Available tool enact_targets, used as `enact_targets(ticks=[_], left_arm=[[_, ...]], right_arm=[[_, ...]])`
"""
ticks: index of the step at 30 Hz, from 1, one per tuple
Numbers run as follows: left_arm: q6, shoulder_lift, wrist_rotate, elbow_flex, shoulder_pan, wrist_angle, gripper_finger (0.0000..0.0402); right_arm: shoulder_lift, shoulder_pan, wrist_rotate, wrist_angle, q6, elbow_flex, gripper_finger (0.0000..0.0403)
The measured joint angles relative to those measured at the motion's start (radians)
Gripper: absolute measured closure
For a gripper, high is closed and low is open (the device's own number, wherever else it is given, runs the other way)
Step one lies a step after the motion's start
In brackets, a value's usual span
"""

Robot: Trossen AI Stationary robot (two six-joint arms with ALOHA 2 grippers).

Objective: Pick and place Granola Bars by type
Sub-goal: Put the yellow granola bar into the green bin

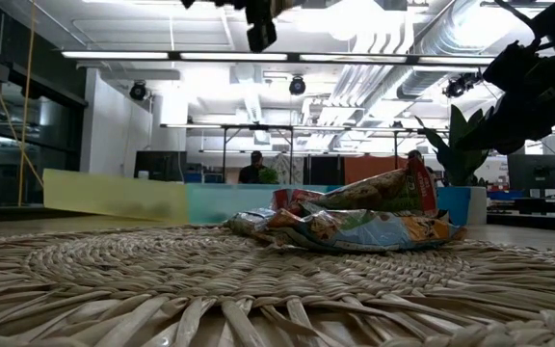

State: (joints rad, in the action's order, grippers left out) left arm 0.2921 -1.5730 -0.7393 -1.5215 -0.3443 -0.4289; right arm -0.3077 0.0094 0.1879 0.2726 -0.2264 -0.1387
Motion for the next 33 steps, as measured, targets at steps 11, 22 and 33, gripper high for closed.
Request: enact_targets(ticks=[11,22,33], left_arm=[[0.106,0.000,0.474,0.000,-0.189,0.030,0.0291],[0.318,-0.123,0.888,0.000,-0.193,-0.086,0.0291],[0.318,-0.354,0.895,0.000,-0.192,-0.167,0.0291]], right_arm=[[0.000,0.000,0.000,0.000,0.000,0.000,0.0402],[0.000,0.000,0.000,0.000,0.000,0.000,0.0402],[0.000,0.000,0.000,-0.001,0.000,0.000,0.0402]])
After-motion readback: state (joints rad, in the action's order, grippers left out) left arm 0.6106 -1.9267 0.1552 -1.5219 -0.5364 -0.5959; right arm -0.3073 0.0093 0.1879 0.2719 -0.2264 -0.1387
